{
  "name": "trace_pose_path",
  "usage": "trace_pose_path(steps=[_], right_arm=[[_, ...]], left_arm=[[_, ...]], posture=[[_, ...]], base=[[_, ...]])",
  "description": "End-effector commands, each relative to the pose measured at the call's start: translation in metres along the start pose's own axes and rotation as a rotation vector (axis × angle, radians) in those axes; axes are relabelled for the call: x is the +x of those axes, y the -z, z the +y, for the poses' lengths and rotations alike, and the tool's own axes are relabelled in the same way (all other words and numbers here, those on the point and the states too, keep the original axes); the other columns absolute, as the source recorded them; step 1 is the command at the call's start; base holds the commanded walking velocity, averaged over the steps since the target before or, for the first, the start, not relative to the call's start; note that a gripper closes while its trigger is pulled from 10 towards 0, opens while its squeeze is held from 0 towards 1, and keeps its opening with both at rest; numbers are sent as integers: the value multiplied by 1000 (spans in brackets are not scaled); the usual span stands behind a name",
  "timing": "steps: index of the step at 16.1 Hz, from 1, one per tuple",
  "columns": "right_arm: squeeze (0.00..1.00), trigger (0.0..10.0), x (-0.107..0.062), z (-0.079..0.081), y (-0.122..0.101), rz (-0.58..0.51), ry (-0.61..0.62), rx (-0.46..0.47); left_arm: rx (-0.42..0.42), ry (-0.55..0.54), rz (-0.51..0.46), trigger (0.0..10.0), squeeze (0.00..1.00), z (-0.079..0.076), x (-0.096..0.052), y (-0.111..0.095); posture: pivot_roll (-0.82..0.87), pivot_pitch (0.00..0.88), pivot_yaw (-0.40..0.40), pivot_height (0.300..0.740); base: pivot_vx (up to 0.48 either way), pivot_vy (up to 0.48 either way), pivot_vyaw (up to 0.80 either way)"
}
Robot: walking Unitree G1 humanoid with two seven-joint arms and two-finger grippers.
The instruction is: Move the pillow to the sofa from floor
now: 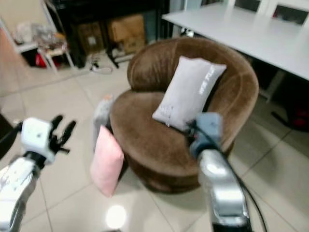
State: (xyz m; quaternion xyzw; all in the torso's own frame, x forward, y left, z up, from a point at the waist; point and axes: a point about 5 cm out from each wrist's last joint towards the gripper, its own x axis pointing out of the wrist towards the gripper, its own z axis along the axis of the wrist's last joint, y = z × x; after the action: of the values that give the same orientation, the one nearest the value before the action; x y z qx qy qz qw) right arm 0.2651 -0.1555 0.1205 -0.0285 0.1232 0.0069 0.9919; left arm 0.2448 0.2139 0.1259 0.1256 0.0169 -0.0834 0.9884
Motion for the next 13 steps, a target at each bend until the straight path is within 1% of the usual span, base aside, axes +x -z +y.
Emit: trace_pose_path(steps=[1,3,4,5,7,9,13], right_arm=[[0,10000,0,-8,5,31,17,-9],[0,10000,1,-6,5,37,-9,-35],[0,10000,1,-5,5,41,-18,-41],[0,10000,1,-3,6,45,-30,-47],[0,10000,1,-2,6,47,-40,-53],[0,10000,1,1,5,43,-53,-51],[0,10000,1,3,3,23,-88,-44]], left_arm=[[1,-6,-11,10000,0,0,0,-2],[0,-10,-11,10000,0,0,0,-2],[0,-11,-11,10000,0,0,0,-2],[1,-12,-10,10000,0,0,0,-2],[1,-13,-8,10000,0,0,-1,-1],[0,-14,-7,10000,0,0,-1,-1],[-10,-17,-10,10000,0,-2,-2,0]], posture=[[-53,0,34,740],[-53,0,34,740],[-53,0,34,740],[-45,0,18,740],[-45,0,18,740],[-45,0,17,740],[-45,0,9,740]], base=[[0,412,0],[0,414,0],[0,416,0],[0,416,0],[0,412,0],[0,416,-694],[0,375,0]])
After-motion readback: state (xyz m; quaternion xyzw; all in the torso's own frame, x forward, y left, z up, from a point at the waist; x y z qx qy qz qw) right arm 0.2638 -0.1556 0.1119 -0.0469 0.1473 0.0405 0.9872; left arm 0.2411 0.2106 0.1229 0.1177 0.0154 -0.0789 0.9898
